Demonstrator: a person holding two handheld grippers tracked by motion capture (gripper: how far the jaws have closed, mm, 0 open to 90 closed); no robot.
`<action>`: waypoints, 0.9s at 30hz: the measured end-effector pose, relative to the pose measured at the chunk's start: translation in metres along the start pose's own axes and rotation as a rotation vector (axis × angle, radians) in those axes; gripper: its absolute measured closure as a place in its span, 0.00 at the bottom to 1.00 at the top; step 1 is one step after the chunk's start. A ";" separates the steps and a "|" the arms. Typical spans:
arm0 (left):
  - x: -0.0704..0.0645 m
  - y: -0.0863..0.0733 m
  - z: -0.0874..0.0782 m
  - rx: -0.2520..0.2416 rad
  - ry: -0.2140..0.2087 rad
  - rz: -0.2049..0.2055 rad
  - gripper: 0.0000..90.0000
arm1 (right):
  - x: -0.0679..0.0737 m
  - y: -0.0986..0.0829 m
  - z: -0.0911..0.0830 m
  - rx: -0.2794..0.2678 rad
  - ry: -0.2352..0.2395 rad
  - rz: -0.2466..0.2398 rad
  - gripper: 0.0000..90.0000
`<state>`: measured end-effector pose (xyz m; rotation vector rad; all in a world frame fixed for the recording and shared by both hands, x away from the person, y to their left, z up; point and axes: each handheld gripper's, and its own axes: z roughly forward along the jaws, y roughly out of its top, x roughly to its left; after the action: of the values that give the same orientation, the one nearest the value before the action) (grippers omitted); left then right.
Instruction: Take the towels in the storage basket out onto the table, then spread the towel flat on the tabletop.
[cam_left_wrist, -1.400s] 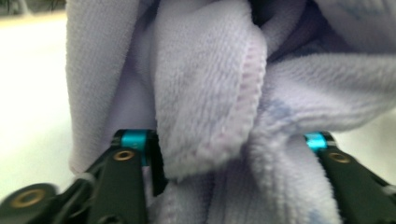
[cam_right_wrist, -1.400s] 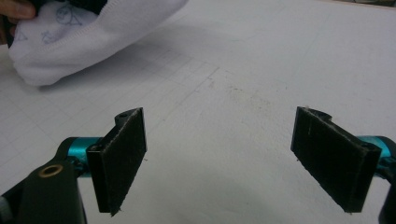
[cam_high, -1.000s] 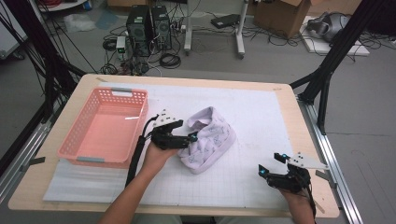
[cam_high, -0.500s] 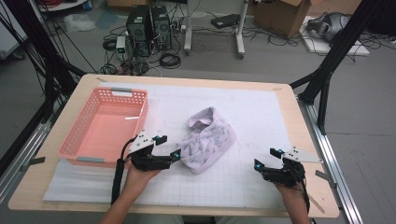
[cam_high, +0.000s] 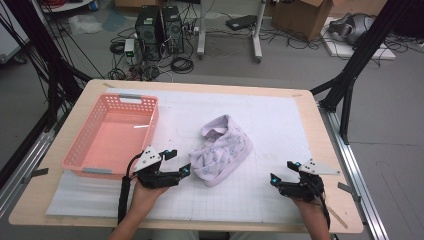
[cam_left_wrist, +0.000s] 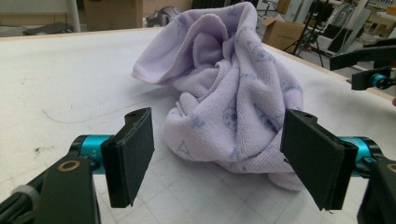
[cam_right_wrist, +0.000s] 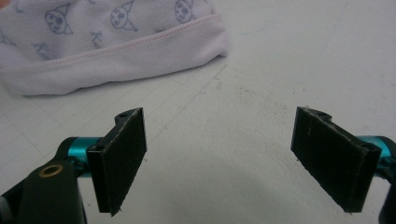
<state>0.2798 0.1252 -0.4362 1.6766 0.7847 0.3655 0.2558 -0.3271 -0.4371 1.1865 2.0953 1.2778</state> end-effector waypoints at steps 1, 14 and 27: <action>0.000 0.000 0.000 0.000 0.000 -0.003 0.29 | 0.000 0.000 -0.001 -0.003 -0.002 0.002 0.19; 0.002 -0.002 0.003 0.022 -0.020 -0.023 0.36 | 0.010 0.007 0.009 0.009 0.000 -0.036 0.19; 0.007 -0.003 0.003 0.036 -0.015 -0.039 0.41 | 0.051 0.040 0.073 0.103 0.115 -0.086 0.19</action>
<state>0.2855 0.1279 -0.4413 1.6939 0.8157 0.3129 0.2963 -0.2387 -0.4344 1.0744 2.2943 1.2386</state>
